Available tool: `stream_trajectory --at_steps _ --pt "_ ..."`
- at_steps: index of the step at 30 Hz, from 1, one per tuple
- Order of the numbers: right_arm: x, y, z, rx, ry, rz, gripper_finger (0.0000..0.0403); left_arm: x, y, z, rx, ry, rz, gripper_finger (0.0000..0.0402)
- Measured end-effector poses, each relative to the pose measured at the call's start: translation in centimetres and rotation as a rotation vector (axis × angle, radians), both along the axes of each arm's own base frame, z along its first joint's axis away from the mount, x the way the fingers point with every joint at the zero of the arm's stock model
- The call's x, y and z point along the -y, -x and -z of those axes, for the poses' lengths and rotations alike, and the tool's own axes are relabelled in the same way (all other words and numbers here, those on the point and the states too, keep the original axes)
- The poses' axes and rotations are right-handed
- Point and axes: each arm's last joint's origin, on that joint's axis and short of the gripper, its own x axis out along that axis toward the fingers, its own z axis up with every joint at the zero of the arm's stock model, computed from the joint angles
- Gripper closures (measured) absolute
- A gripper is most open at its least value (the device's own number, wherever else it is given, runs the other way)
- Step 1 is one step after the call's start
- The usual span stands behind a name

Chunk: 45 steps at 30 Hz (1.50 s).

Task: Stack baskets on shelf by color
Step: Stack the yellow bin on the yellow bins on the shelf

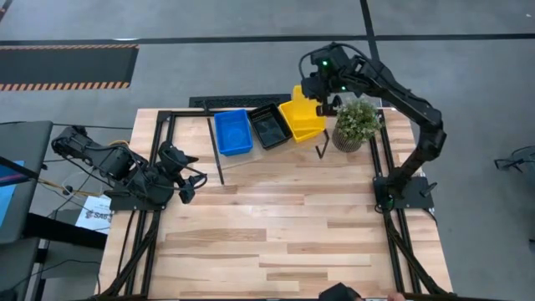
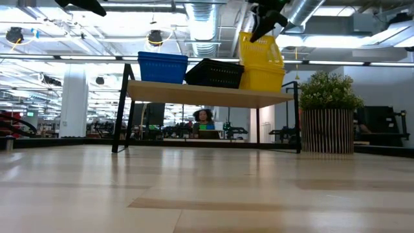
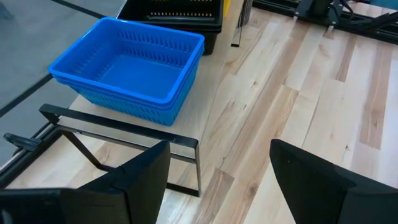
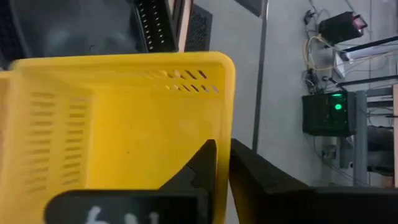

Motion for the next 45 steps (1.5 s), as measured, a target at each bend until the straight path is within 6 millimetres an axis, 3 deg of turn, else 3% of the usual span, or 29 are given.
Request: stream_trajectory --at_steps 9,19,25,32,38,45 --pt "-0.9 1.1 -1.0 0.009 0.007 -0.008 0.0325 0.0 0.0 0.0 0.004 -0.007 -0.006 0.0136" --pt "-0.9 1.0 -1.1 0.034 0.009 -0.001 0.0319 -0.1 0.0 -0.1 0.012 -0.021 -0.019 0.0136" --pt "-1.6 0.3 -1.2 0.148 -0.106 0.028 0.026 -0.1 0.0 -0.1 0.013 -0.021 -0.019 0.0136" --pt "-1.9 -2.5 0.9 0.124 -0.195 0.025 0.0172 -0.1 0.0 -0.1 0.013 -0.02 -0.019 0.0136" --pt "-1.3 -4.6 3.5 0.069 -0.266 0.055 0.0165 -0.1 0.0 0.0 0.01 -0.014 -0.014 0.0136" --pt "-0.9 -5.0 4.5 0.043 -0.33 0.1 0.0168 -0.1 0.0 0.0 0.01 -0.014 -0.015 0.0136"
